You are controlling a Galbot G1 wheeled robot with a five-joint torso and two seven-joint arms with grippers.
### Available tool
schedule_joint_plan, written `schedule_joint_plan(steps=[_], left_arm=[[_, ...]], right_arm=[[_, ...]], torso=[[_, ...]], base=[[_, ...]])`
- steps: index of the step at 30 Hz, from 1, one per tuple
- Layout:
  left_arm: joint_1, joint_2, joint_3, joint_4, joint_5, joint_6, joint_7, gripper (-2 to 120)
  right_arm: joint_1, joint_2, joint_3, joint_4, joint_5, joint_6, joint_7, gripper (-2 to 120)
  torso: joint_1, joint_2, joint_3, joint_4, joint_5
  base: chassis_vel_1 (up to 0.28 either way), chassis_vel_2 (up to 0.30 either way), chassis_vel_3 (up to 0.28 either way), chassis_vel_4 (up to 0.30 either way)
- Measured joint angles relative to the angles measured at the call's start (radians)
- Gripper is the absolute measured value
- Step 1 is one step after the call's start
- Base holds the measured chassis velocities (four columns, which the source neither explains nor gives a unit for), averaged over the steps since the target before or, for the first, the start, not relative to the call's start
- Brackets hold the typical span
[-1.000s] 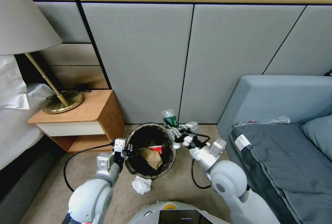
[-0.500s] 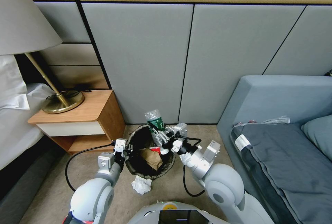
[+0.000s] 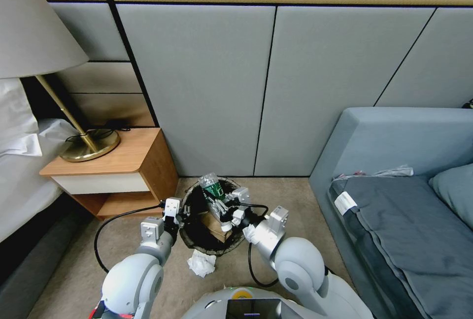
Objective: Pick up the trash bin, then pick up the garbage from the floor and place it into the trash bin.
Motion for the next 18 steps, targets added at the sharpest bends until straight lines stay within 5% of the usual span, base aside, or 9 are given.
schedule_joint_plan(steps=[18], left_arm=[[-0.017, 0.005, -0.002, 0.010, -0.017, 0.000, 0.000, 1]], right_arm=[[-0.020, 0.005, 0.023, 0.052, 0.007, -0.003, 0.025, 88]], torso=[[0.000, 0.000, 0.000, 0.0000, 0.0000]], base=[[0.000, 0.000, 0.000, 0.000]])
